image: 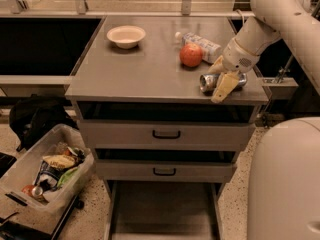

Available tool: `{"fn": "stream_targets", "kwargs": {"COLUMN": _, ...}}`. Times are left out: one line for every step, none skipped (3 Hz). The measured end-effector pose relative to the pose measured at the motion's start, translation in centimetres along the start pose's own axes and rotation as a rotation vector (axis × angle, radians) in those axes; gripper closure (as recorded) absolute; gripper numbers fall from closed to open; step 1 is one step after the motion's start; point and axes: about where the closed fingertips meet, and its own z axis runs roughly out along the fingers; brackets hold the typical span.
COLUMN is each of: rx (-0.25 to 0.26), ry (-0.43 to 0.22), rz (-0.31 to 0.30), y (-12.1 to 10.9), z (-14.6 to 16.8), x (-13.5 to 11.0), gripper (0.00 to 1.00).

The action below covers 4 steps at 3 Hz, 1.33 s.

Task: Place redbull can into bottom drawer

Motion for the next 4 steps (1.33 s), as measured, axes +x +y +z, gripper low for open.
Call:
{"fn": "stream_targets", "kwargs": {"rx": 0.0, "ry": 0.0, "rz": 0.0, "y": 0.3, "z": -0.5, "x": -0.2, "gripper": 1.0}}
{"fn": "stream_targets", "kwargs": {"rx": 0.0, "ry": 0.0, "rz": 0.0, "y": 0.3, "z": -0.9, "x": -0.3, "gripper": 1.0}}
{"fn": "stream_targets", "kwargs": {"rx": 0.119, "ry": 0.022, "rz": 0.107, "y": 1.7, "z": -4.2, "x": 2.7, "gripper": 1.0}}
{"fn": "stream_targets", "kwargs": {"rx": 0.337, "ry": 0.032, "rz": 0.263, "y": 5.7, "z": -10.2, "x": 5.2, "gripper": 1.0}}
